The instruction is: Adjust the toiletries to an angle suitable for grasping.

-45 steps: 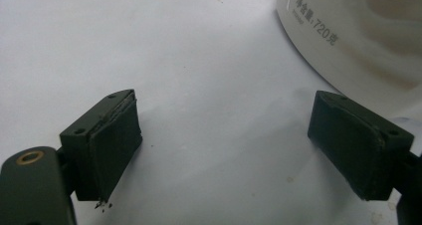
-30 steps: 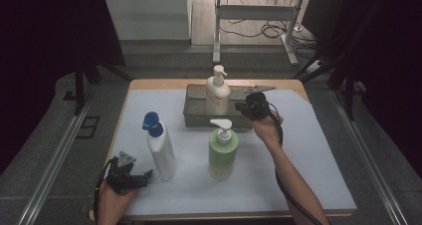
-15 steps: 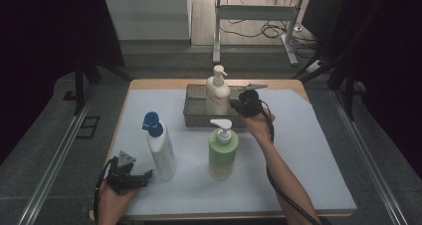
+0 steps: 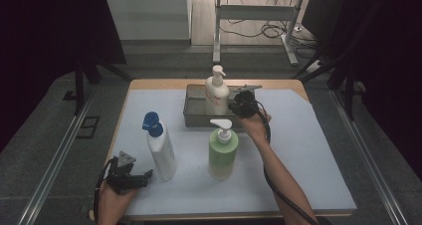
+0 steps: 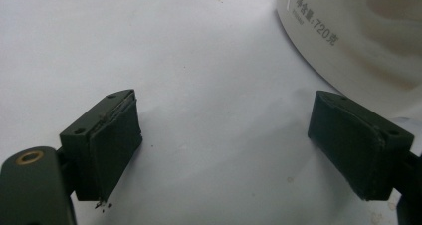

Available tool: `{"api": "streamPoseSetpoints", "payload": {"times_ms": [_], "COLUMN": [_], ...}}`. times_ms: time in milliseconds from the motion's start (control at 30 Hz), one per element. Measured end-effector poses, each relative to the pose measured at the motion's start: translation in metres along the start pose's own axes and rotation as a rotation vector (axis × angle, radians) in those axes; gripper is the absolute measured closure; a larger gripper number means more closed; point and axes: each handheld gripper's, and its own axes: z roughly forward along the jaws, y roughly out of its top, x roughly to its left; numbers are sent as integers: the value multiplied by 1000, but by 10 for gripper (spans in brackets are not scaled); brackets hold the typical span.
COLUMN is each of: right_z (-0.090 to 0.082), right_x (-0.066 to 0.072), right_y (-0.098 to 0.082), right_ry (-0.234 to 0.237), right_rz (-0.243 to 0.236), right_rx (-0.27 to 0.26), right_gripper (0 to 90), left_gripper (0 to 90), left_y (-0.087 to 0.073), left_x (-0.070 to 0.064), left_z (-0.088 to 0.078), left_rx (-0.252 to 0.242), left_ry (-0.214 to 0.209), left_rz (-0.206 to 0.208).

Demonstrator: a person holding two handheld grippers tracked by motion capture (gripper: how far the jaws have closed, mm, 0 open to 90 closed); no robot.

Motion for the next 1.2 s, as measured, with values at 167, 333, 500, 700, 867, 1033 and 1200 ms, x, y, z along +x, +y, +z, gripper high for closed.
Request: {"api": "streamPoseSetpoints", "payload": {"times_ms": [167,333,500,700,867,1033,1200], "right_z": [4,9,13,18,22,25,26], "right_x": [4,10,15,16,20,25,23], "right_y": [1,3,4,5,6,9,15], "right_ry": [2,14,25,21,23,34,12], "right_rz": [-6,-12,-12,-19,-26,-26,-15], "right_rx": [3,3,-3,5,6,8,14], "right_gripper": [894,893,893,888,875,873,876], "left_gripper": [128,128,128,128,128,128,128], "left_y": [0,0,0,0,0,0,0], "left_x": [0,0,0,0,0,0,0], "left_z": [0,0,0,0,0,0,0], "left_rx": [0,0,0,0,0,0,0], "left_ry": [-1,0,0,-1,-1,-1,-1], "left_rz": [0,0,0,0,0,0,0]}}
